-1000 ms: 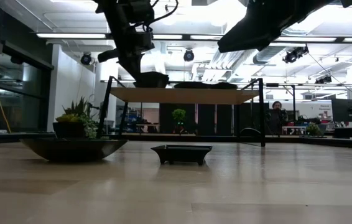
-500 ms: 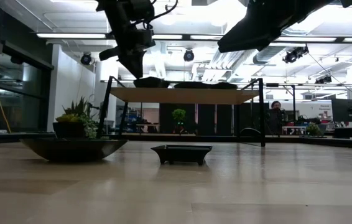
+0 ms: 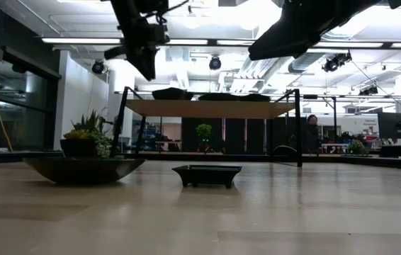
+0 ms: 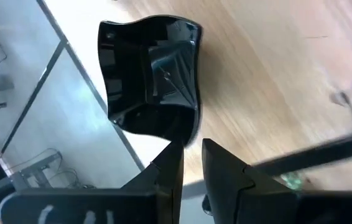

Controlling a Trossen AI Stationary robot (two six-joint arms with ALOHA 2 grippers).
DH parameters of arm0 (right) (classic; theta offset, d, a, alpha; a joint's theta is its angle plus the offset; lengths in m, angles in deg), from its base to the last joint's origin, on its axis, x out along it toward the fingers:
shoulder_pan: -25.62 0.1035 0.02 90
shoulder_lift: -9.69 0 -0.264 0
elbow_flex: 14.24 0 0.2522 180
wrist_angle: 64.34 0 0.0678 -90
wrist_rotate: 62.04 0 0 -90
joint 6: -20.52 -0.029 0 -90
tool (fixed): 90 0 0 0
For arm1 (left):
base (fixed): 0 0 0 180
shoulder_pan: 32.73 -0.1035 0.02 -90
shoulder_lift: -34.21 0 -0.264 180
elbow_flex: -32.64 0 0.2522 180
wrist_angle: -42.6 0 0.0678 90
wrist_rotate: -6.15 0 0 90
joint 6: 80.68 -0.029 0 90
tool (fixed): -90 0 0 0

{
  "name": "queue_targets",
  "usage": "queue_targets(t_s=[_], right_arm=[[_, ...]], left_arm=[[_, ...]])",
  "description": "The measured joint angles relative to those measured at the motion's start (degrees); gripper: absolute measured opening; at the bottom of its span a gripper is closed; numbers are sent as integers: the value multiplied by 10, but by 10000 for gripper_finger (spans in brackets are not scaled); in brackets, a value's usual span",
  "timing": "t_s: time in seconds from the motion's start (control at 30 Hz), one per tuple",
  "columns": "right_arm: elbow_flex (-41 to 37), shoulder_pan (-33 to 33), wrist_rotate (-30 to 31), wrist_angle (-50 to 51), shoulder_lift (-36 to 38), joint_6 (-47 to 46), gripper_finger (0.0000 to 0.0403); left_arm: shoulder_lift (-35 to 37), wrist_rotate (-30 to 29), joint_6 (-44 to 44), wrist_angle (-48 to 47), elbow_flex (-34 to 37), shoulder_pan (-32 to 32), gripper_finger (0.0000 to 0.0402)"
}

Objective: Pick & Place Mini shaped plates
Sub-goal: Stack the black square plate on top of the black square plate on the shelf

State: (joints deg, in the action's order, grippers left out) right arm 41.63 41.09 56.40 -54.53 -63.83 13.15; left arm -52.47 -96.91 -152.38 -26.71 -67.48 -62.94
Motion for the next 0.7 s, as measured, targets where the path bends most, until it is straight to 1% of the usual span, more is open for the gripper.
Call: queue_targets(t_s=[0.07,0.13,0.33,0.4,0.57,0.7], right_arm=[[0,0,-12,4,0,8,169],[0,0,-38,13,0,23,169],[0,0,-101,28,-9,79,169],[0,0,-127,26,-21,104,169],[0,0,-207,24,-65,153,169],[0,1,-253,25,-102,196,169]], left_arm=[[14,2,6,-14,0,0,56],[26,10,18,-27,0,3,56],[58,106,65,-72,-1,14,56],[64,122,83,-90,0,24,56],[68,128,121,-138,0,72,56],[72,125,147,-185,0,120,56]])
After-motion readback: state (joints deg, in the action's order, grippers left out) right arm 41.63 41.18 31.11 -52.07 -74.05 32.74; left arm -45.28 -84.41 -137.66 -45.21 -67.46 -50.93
